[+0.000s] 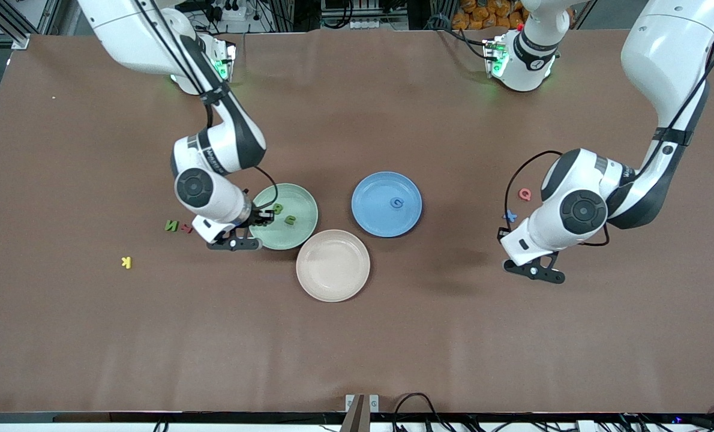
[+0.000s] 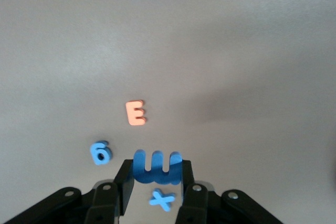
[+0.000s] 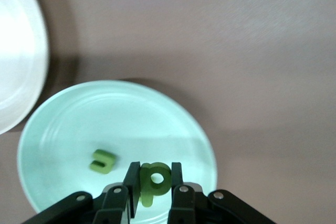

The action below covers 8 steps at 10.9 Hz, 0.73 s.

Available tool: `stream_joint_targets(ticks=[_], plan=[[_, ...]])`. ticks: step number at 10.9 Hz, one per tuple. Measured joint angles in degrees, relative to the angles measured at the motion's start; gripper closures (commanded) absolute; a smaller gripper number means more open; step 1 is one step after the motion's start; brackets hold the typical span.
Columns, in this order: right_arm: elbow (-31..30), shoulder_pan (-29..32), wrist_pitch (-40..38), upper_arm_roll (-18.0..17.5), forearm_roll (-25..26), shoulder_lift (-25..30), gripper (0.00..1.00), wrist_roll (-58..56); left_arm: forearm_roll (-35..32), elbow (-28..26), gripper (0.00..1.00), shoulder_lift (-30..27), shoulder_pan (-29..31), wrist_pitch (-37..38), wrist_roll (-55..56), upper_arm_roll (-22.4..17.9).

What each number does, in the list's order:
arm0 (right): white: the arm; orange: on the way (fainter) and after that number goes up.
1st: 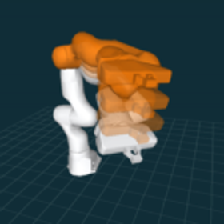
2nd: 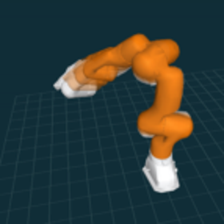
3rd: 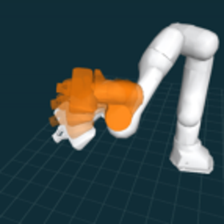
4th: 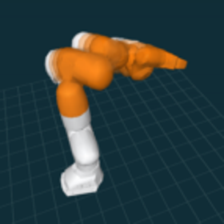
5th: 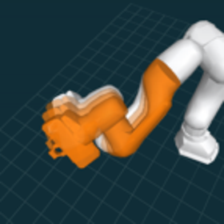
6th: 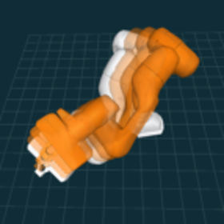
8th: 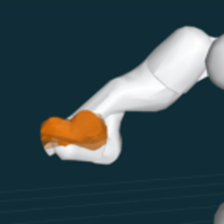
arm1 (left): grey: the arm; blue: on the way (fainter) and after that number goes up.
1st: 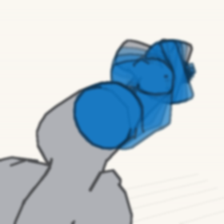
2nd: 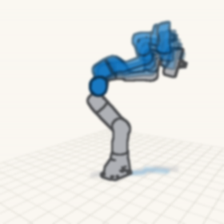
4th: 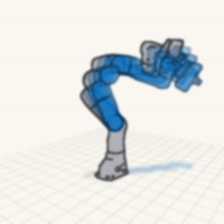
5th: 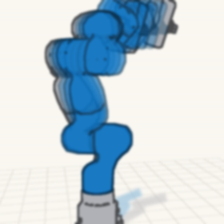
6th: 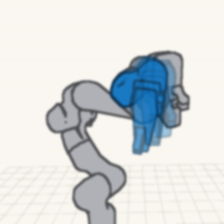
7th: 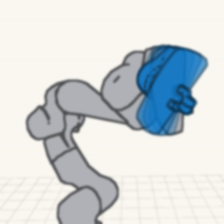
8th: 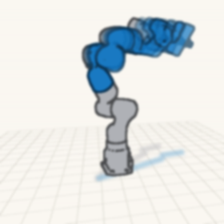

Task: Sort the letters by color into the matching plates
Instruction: 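Carry the green p over the green plate while the left gripper carries the E, then release the p on the green plate while the left gripper drops the E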

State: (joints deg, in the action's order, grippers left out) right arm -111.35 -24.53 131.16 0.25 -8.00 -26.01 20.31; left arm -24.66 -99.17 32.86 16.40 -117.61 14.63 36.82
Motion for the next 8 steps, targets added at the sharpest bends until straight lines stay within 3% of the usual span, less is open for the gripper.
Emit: stream_joint_targets(ticks=[1, 2, 3, 8], plan=[[0.0, -1.5, 0.0, 0.0, 0.0, 0.0, 0.70, 2.1, 0.1, -0.4, 1.00, -0.2, 0.0, 0.2, 2.5, 0.8], [0.0, -2.5, 0.1, 0.0, 0.0, 0.0, 0.14, 3.1, 0.4, -0.7, 1.00, -0.3, 0.0, 0.4, 4.8, 1.4], [0.0, -3.1, 0.0, 0.0, 0.0, 0.0, 0.00, 3.5, 0.5, -1.2, 1.00, -0.4, 0.0, 0.4, 6.8, 2.0], [0.0, -3.3, -0.1, 1.3, 0.0, -0.1, 0.00, 5.9, 1.4, -2.8, 1.00, -0.5, -0.7, 0.5, 18.3, 6.3]])
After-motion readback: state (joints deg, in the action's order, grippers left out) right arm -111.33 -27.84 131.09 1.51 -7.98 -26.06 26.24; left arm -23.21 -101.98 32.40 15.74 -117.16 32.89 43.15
